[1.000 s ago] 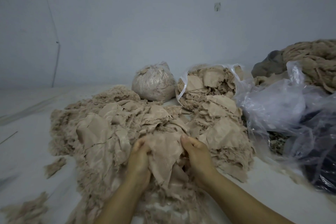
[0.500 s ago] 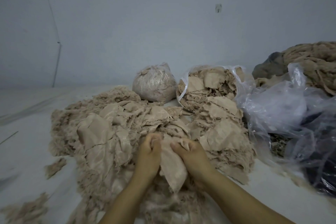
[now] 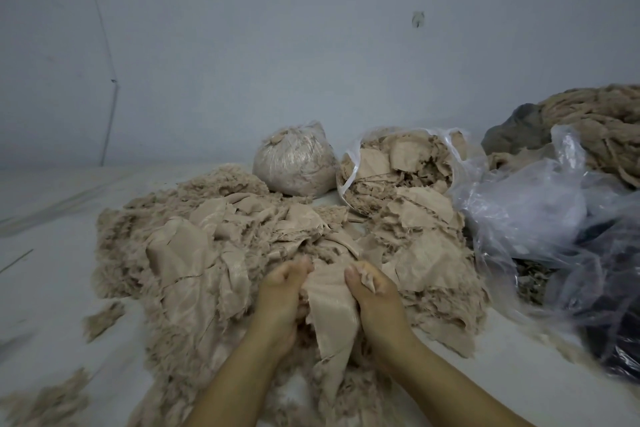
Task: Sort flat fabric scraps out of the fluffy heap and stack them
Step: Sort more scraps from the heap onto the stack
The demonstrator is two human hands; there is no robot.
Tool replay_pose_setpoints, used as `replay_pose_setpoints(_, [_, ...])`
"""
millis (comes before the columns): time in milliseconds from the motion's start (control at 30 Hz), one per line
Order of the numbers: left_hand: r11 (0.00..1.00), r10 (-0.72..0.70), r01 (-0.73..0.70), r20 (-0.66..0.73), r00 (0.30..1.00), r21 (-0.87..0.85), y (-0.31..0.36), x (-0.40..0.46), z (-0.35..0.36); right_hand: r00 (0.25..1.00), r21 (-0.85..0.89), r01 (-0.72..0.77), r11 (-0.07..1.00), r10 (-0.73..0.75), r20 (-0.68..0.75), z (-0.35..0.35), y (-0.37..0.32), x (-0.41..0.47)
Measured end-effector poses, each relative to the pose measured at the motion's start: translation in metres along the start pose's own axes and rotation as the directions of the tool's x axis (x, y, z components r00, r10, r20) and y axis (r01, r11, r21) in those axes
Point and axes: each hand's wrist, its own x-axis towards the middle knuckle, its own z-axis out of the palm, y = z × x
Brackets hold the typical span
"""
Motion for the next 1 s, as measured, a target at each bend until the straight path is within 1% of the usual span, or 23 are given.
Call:
replay_pose_setpoints(33, [0.999, 0.049, -0.051, -0.072, 0.996, -0.016, 0.0, 0.004, -0.003, 0.999, 0.003, 0.019, 1.0, -0.019, -0.046, -0.002, 0.002, 0.0])
replay_pose_setpoints(100, [0.994, 0.094, -0.101, -0.184, 0.979, -0.031, 0.003, 0.012, -0.012, 0.988, 0.015, 0.023, 1.0, -0.021, -0.154, -0.008, 0.003, 0.005])
replay_pose_setpoints(133, [0.992, 0.127, -0.125, -0.21, 0.97, 0.023, 0.003, 0.014, -0.018, 0.981, -0.002, 0.02, 1.0, -0.02, -0.193, -0.012, 0.004, 0.009])
replay_pose_setpoints(167, [0.985, 0.156, -0.139, -0.195, 0.968, 0.1, 0.003, 0.013, -0.021, 0.977, -0.039, 0.016, 0.999, -0.024, -0.213, -0.015, 0.005, 0.011])
replay_pose_setpoints(200, [0.979, 0.162, -0.141, -0.137, 0.977, 0.149, 0.003, 0.009, -0.021, 0.976, -0.077, 0.014, 0.997, -0.031, -0.217, -0.016, 0.005, 0.013])
replay_pose_setpoints(267, [0.982, 0.085, -0.101, 0.098, 0.992, 0.163, -0.003, -0.003, -0.011, 0.98, -0.095, 0.026, 0.995, -0.043, -0.192, -0.011, 0.007, 0.014])
replay_pose_setpoints(300, [0.977, 0.062, -0.104, 0.219, 0.974, 0.187, -0.008, -0.01, -0.005, 0.983, -0.08, 0.04, 0.996, -0.054, -0.175, -0.006, 0.007, 0.014])
replay_pose_setpoints(333, [0.965, 0.068, -0.136, 0.286, 0.956, 0.225, -0.013, -0.016, 0.0, 0.982, -0.062, 0.06, 0.996, -0.07, -0.176, -0.002, 0.006, 0.013])
replay_pose_setpoints(367, [0.953, 0.108, -0.178, 0.274, 0.956, 0.246, -0.018, -0.019, 0.005, 0.976, -0.046, 0.076, 0.996, -0.083, -0.2, 0.001, 0.004, 0.013])
replay_pose_setpoints(433, [0.936, 0.225, -0.249, 0.124, 0.967, 0.248, -0.021, -0.019, 0.007, 0.954, -0.032, 0.095, 0.995, -0.1, -0.282, 0.003, 0.002, 0.016])
replay_pose_setpoints(467, [0.926, 0.267, -0.277, 0.073, 0.961, 0.255, -0.021, -0.017, 0.006, 0.94, -0.038, 0.104, 0.994, -0.11, -0.321, 0.003, 0.002, 0.017])
replay_pose_setpoints(500, [0.916, 0.29, -0.293, 0.054, 0.955, 0.275, -0.022, -0.015, 0.005, 0.93, -0.047, 0.113, 0.992, -0.122, -0.347, 0.003, 0.002, 0.017])
replay_pose_setpoints(567, [0.883, 0.311, -0.311, 0.059, 0.949, 0.351, -0.024, -0.013, 0.0, 0.919, -0.039, 0.123, 0.992, -0.129, -0.372, 0.003, 0.003, 0.018])
replay_pose_setpoints(633, [0.858, 0.3, -0.318, 0.108, 0.948, 0.404, -0.025, -0.012, -0.007, 0.917, -0.033, 0.127, 0.991, -0.13, -0.377, 0.001, 0.002, 0.021])
replay_pose_setpoints(733, [0.84, 0.277, -0.347, 0.22, 0.935, 0.418, -0.023, -0.009, -0.013, 0.917, -0.101, 0.119, 0.988, -0.148, -0.37, -0.007, 0.003, 0.028])
replay_pose_setpoints(833, [0.842, 0.261, -0.357, 0.273, 0.926, 0.404, -0.014, -0.012, -0.012, 0.925, -0.094, 0.074, 0.993, -0.103, -0.365, -0.014, 0.003, 0.034])
replay_pose_setpoints(900, [0.866, 0.259, -0.342, 0.258, 0.931, 0.365, -0.011, -0.011, -0.018, 0.902, -0.083, 0.075, 0.994, -0.103, -0.419, -0.027, -0.004, 0.042])
replay_pose_setpoints(933, [0.875, 0.265, -0.326, 0.21, 0.941, 0.358, -0.01, -0.01, -0.025, 0.878, -0.103, 0.075, 0.992, -0.114, -0.464, -0.038, -0.009, 0.048])
replay_pose_setpoints(967, [0.868, 0.288, -0.324, 0.151, 0.946, 0.375, -0.008, -0.008, -0.032, 0.861, -0.145, 0.066, 0.987, -0.13, -0.491, -0.051, -0.017, 0.054])
replay_pose_setpoints(1000, [0.855, 0.313, -0.329, 0.107, 0.944, 0.4, -0.007, -0.008, -0.038, 0.861, -0.218, 0.046, 0.975, -0.149, -0.486, -0.066, -0.024, 0.059])
